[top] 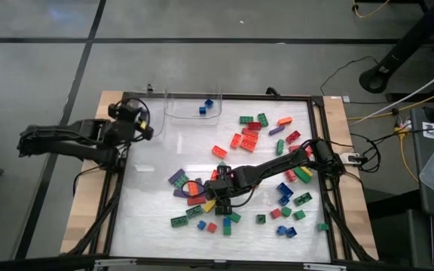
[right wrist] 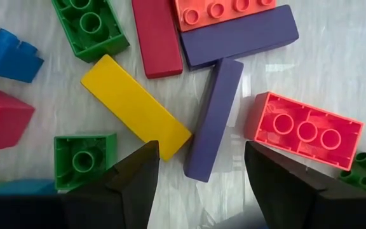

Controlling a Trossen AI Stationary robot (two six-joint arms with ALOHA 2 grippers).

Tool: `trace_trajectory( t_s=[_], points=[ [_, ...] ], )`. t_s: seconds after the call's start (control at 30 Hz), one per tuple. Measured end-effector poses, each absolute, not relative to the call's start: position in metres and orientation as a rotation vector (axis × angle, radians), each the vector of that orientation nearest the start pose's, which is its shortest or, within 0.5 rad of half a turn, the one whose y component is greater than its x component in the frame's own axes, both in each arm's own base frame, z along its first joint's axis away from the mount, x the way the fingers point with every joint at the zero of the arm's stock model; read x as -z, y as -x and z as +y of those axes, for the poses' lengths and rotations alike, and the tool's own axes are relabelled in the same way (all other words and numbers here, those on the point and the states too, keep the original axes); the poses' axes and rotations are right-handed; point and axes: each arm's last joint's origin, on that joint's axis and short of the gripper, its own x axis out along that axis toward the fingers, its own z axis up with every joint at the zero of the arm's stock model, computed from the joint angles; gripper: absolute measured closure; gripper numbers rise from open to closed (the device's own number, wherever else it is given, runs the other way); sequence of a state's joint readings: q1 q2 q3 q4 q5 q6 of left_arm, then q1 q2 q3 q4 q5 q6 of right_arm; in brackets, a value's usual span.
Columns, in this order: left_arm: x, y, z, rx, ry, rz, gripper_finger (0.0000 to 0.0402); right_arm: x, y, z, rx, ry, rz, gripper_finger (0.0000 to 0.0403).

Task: Sort blocks by size
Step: Put the large purple block into the left transparent bin

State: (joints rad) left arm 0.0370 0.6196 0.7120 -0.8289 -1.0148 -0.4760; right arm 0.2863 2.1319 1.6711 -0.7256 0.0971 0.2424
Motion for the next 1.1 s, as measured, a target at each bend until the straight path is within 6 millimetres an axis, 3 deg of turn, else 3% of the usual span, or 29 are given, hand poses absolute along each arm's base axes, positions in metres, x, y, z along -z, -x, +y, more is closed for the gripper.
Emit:
trace_trajectory(
  t_s=[0.47, 0.9, 1.1],
  points=[
    [-0.265, -0.098, 0.055, -1.378, 0.089, 0.489, 0.0302, -0.183, -0.426, 0.122, -0.024, 0.013, 1.175, 0.0171],
    [-0.263, -0.093, 0.066, -1.405, 0.127, 0.554, 0.0301, -0.183, -0.426, 0.122, -0.025, 0.013, 1.175, 0.0171],
    [-0.259, -0.096, 0.071, -1.415, 0.169, 0.578, 0.0253, -0.182, -0.426, 0.122, -0.025, 0.013, 1.175, 0.0171]
  ],
)
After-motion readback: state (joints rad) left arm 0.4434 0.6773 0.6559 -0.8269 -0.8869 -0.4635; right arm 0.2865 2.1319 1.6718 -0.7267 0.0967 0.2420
